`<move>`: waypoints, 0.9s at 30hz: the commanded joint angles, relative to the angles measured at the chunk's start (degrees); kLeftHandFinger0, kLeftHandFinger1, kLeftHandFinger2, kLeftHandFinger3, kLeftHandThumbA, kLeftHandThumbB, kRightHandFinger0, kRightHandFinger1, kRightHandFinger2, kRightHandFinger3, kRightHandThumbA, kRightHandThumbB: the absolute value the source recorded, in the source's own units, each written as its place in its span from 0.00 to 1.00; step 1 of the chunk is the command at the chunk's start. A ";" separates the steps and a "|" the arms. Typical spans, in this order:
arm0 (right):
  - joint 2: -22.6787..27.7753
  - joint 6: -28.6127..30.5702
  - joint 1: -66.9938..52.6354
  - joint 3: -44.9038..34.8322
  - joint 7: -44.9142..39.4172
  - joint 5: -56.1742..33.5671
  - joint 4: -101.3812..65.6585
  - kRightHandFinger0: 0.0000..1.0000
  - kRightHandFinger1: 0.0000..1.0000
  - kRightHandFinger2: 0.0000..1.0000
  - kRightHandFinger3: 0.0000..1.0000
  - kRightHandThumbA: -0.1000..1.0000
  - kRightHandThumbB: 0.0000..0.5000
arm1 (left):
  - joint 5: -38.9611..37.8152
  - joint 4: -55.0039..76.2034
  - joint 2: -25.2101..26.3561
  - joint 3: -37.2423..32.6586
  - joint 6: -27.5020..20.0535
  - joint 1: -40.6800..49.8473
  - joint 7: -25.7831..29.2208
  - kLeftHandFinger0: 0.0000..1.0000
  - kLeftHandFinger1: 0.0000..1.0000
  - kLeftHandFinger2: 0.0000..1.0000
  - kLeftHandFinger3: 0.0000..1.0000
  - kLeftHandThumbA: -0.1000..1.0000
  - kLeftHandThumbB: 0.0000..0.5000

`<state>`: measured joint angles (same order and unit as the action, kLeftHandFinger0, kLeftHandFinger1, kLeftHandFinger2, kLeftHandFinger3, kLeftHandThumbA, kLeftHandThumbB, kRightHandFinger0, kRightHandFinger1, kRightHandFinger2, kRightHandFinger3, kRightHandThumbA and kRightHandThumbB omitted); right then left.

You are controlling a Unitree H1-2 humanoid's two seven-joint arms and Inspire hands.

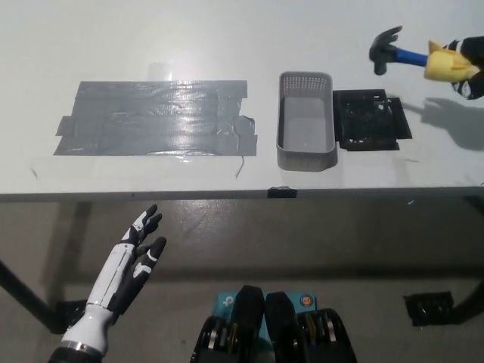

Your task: The robot picks the hammer with right hand and hits the black area on the desk and places it back.

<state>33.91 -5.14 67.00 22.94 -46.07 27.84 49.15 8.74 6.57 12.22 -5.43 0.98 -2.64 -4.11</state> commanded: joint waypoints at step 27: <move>-8.44 3.93 3.30 -10.28 22.48 -6.52 20.24 1.00 1.00 1.00 1.00 0.81 0.79 | 0.81 1.83 0.61 0.55 -1.29 -0.36 -0.83 0.79 0.91 0.97 1.00 0.91 0.00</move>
<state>23.72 -3.09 66.01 14.77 -27.41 24.48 69.89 8.97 7.24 12.23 -5.41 0.81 -2.65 -4.81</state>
